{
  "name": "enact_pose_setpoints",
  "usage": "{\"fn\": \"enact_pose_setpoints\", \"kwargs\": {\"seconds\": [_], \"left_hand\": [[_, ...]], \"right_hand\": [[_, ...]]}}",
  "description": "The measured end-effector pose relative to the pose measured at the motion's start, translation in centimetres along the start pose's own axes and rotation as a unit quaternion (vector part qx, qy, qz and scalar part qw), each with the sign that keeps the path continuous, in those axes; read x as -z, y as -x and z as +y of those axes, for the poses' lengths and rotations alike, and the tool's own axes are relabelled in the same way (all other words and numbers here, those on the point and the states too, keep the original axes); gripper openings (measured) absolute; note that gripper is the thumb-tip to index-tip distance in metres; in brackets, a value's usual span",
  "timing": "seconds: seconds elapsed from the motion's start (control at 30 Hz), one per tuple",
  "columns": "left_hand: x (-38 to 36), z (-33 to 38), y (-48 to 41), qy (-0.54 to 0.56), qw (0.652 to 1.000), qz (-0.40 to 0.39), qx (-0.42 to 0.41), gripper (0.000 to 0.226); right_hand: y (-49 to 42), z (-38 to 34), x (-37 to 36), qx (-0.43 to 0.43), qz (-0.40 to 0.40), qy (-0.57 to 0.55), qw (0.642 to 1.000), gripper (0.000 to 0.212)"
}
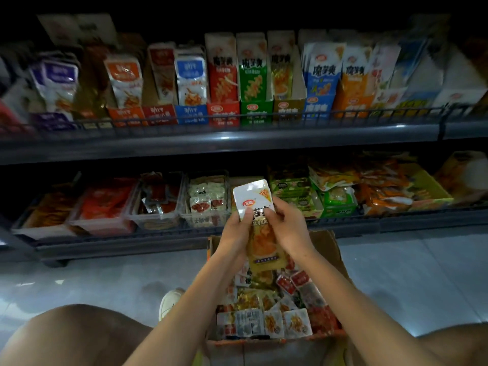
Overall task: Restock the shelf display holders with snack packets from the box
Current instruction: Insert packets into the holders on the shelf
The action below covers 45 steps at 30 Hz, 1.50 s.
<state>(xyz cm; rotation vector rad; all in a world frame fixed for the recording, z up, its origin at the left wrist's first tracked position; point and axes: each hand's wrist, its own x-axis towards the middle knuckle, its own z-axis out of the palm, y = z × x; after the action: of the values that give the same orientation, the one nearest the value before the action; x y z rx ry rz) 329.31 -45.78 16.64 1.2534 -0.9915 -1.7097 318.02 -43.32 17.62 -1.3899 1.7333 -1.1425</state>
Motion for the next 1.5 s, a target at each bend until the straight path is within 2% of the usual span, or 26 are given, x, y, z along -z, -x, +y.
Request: {"fn": "enact_pose_setpoints", "kwargs": {"seconds": [0.13, 0.3, 0.47, 0.57, 0.8, 1.03, 1.23, 1.4, 1.5], "left_hand": [[1.2, 5.4, -0.4, -0.067, 0.994, 0.004, -0.090, 0.024], [3.1, 13.6, -0.6, -0.083, 0.969, 0.024, -0.232, 0.021], [4.8, 19.8, -1.7, -0.060, 0.948, 0.075, -0.304, 0.024], [6.3, 23.0, -3.3, -0.082, 0.928, 0.117, -0.343, 0.020], [10.0, 26.9, -6.6, -0.167, 0.893, 0.172, -0.381, 0.020], [9.4, 28.1, -8.4, -0.162, 0.869, 0.173, -0.435, 0.021], [11.3, 29.2, -10.1, -0.179, 0.843, 0.201, -0.465, 0.031], [12.6, 27.4, -11.6, -0.196, 0.867, 0.196, -0.413, 0.041], [12.5, 27.0, -11.5, -0.200, 0.871, 0.184, -0.409, 0.040]], "right_hand": [[-2.4, -5.1, 1.4, 0.012, -0.009, -0.108, 0.994, 0.036], [-6.0, -11.9, 1.8, 0.080, -0.009, -0.133, 0.988, 0.021], [-9.6, -17.6, 0.0, 0.134, 0.007, -0.160, 0.978, 0.019], [-12.3, -19.9, -1.6, 0.157, 0.020, -0.161, 0.974, 0.017], [-17.2, -22.3, -5.2, 0.167, 0.019, -0.151, 0.974, 0.014], [-19.1, -22.4, -4.9, 0.243, 0.025, -0.201, 0.949, 0.015], [-21.1, -23.5, -6.6, 0.260, 0.002, -0.226, 0.939, 0.015], [-21.8, -22.0, -8.6, 0.204, -0.025, -0.210, 0.956, 0.014], [-21.9, -22.1, -8.5, 0.213, -0.022, -0.181, 0.960, 0.015]]}}
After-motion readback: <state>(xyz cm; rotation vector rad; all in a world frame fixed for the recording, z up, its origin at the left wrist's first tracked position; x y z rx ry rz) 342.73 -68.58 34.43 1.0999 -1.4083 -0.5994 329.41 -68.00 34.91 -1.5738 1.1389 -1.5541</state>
